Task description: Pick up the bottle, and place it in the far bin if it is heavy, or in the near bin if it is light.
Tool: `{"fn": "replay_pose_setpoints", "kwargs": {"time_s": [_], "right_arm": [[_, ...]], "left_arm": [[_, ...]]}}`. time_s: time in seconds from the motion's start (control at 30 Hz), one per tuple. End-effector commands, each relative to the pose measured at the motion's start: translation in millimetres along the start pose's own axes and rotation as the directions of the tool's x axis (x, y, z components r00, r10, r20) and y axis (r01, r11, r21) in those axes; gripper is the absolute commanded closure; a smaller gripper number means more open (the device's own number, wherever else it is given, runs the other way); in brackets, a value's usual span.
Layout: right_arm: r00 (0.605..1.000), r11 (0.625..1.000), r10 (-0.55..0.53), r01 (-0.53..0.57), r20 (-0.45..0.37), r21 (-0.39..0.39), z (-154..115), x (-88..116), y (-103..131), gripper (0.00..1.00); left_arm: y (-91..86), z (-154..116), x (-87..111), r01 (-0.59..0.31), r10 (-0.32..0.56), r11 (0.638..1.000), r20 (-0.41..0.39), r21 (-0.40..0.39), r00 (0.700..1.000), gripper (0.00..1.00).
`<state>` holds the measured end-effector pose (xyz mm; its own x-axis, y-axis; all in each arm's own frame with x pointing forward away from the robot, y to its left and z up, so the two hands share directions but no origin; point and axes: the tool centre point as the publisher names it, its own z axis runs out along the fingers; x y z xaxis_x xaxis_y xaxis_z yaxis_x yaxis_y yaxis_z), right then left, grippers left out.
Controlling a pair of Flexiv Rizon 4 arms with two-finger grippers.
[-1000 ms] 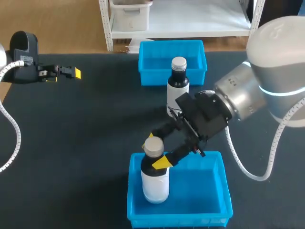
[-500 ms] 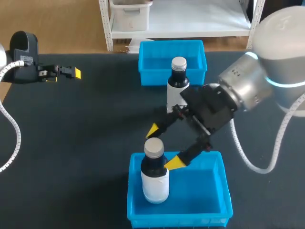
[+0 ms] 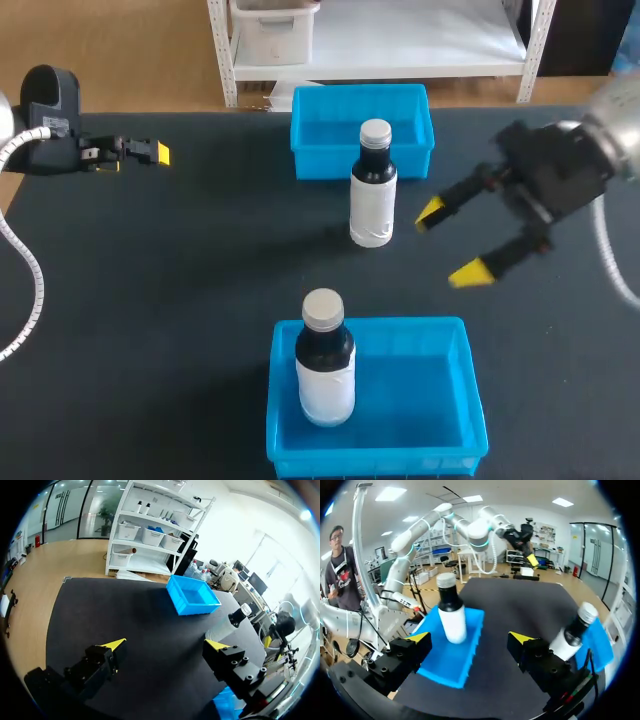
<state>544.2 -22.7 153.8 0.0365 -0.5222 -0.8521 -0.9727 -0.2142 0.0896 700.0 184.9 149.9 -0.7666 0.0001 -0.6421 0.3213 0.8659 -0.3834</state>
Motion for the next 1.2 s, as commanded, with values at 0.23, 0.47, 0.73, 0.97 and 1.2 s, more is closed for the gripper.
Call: {"fn": "replay_pose_setpoints", "kwargs": {"time_s": [0.23,0.47,0.73,0.97,1.2], "right_arm": [[0.995,0.993,0.082,-0.077,-0.057,0.092,-56.6,39.6,-74.9,0.0],[0.993,0.985,0.101,-0.092,-0.058,0.148,-61.7,52.3,-134.7,0.0],[0.995,0.981,0.097,-0.093,-0.016,0.169,-40.3,48.7,-173.2,0.0],[0.996,0.978,0.087,-0.087,0.011,0.188,-24.5,38.7,-194.9,0.0],[0.996,0.974,0.082,-0.089,0.044,0.209,-14.5,24.5,-200.0,0.0]], "left_arm": [[0.0,0.0,0.0,0.0,0.0,1.0,0.0,0.0,1.0,0.0],[0.0,0.0,0.0,0.0,0.0,1.0,0.0,0.0,1.0,0.0],[0.0,0.0,0.0,0.0,0.0,1.0,0.0,0.0,1.0,0.0],[0.0,0.0,0.0,0.0,0.0,1.0,0.0,0.0,1.0,0.0],[0.0,0.0,0.0,0.0,0.0,1.0,0.0,0.0,1.0,0.0]]}}
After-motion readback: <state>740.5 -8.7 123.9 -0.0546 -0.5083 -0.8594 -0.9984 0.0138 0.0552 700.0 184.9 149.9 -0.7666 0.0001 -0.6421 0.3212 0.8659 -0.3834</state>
